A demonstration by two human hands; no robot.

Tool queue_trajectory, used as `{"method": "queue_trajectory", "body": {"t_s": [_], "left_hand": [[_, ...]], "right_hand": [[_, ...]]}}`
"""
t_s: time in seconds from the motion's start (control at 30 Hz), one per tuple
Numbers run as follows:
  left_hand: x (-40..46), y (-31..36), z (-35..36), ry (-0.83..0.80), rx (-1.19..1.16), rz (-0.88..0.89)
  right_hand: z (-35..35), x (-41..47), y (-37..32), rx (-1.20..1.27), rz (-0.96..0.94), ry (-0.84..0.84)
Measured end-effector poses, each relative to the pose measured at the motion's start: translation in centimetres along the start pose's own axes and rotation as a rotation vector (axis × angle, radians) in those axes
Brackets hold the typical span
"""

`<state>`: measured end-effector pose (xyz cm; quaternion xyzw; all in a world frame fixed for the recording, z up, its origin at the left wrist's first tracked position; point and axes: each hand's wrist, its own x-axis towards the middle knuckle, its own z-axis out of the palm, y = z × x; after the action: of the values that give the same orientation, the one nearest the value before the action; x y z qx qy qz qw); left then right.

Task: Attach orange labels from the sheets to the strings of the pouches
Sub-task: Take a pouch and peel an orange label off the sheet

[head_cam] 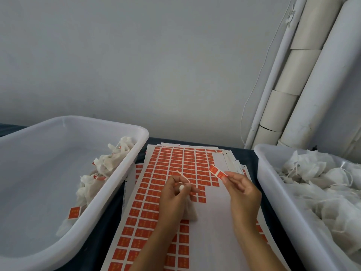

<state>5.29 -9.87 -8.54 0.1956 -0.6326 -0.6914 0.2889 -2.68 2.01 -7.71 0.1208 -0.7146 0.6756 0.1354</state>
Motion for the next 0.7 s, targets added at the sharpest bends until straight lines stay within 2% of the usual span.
{"method": "queue_trajectory", "body": {"t_s": [0.4,0.7], "left_hand": [[0.0,-0.1,0.3,-0.181,0.022,0.113],[-0.5,0.2,0.6,-0.254,0.051,0.057]], "right_hand": [[-0.5,-0.3,0.3,0.208,0.085,0.010],[-1.1,-0.3,-0.4,0.355,0.114,-0.045]]}}
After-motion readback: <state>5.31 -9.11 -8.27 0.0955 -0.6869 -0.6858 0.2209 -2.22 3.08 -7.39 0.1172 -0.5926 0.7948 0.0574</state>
